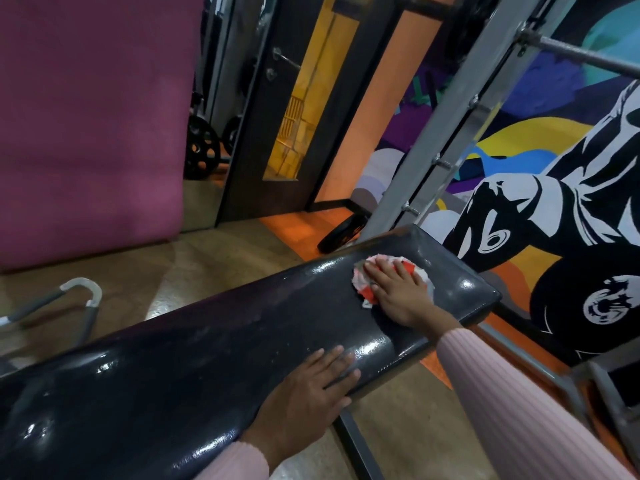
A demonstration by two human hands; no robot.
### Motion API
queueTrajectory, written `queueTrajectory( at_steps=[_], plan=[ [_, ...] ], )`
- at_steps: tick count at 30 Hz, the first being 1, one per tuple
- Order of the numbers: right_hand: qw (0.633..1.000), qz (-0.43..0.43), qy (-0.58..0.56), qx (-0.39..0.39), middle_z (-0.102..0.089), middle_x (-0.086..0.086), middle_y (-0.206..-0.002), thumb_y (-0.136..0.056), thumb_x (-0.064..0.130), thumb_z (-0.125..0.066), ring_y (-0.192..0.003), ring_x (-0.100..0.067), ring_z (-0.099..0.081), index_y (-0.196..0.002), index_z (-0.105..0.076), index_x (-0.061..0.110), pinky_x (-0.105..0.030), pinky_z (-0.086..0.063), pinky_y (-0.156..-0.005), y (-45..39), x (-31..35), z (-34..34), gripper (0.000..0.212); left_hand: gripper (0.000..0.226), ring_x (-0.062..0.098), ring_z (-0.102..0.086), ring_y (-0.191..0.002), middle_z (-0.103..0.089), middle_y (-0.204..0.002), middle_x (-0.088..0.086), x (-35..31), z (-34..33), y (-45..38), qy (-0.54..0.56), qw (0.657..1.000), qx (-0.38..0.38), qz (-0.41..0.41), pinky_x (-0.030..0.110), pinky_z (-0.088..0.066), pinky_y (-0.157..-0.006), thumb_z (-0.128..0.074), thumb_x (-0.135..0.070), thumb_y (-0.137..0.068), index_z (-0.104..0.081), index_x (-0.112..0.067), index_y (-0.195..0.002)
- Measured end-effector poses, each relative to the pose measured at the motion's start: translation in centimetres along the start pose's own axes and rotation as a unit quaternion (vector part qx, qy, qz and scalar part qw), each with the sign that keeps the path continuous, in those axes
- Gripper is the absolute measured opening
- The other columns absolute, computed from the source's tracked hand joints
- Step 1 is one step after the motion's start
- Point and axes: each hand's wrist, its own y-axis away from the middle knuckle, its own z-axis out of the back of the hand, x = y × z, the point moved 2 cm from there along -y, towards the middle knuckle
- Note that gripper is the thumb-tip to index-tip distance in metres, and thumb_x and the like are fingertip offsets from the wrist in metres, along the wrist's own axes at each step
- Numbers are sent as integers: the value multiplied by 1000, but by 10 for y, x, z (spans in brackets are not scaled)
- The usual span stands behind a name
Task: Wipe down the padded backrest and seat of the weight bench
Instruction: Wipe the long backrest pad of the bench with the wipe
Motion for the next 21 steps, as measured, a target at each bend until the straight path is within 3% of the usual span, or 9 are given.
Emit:
queueTrajectory(
  at_steps=[3,6,8,12,16,18,21],
  plan=[
    [999,40,-8,7,0,12,-161,-97,53,-15,-149,-21,5,-149,-8,45,-49,-1,-117,6,21,-5,53,36,17,-43,-133,-53,-139,1,0,2,-1,6,1000,-3,2,32,-32,-109,-49,-32,-93,-64,-20,-123],
    [993,116,-16,10,2,17,-160,-78,75,6,-148,-15,8,-144,-2,53,-45,1,-118,42,16,-13,70,37,15,-43,-133,-53,-138,-1,0,4,-1,7,1000,7,9,31,-30,-109,-47,-34,-94,-64,-21,-124],
    [991,135,-5,12,5,21,-158,-73,80,16,-147,-10,11,-138,5,59,-43,1,-119,56,-1,-11,69,37,13,-40,-134,-51,-140,-2,1,6,-2,17,1000,14,17,30,-28,-110,-47,-35,-94,-63,-22,-125],
    [998,68,5,16,7,22,-157,-87,64,-2,-148,-14,6,-142,0,55,-43,0,-119,35,-24,-2,57,38,10,-37,-135,-49,-141,-4,1,6,0,27,999,20,30,29,-28,-110,-48,-37,-94,-60,-24,-127],
    [1000,7,5,18,3,14,-161,-101,47,-20,-149,-19,5,-148,-4,48,-48,-1,-117,6,6,-1,50,37,12,-39,-135,-49,-141,-4,0,8,-1,27,999,18,30,30,-31,-108,-50,-35,-94,-60,-24,-128],
    [999,41,5,11,3,14,-161,-99,51,-17,-149,-19,6,-148,-4,49,-48,0,-117,17,19,-7,50,37,12,-41,-134,-50,-141,-4,0,8,-2,22,999,17,26,30,-32,-107,-51,-36,-93,-61,-24,-126],
    [992,123,1,-14,9,20,-158,-82,73,9,-147,-11,13,-141,4,58,-42,3,-117,51,12,-15,61,36,12,-43,-132,-52,-139,-4,0,8,-2,21,999,17,29,29,-30,-108,-52,-37,-92,-63,-24,-124]
  ],
)
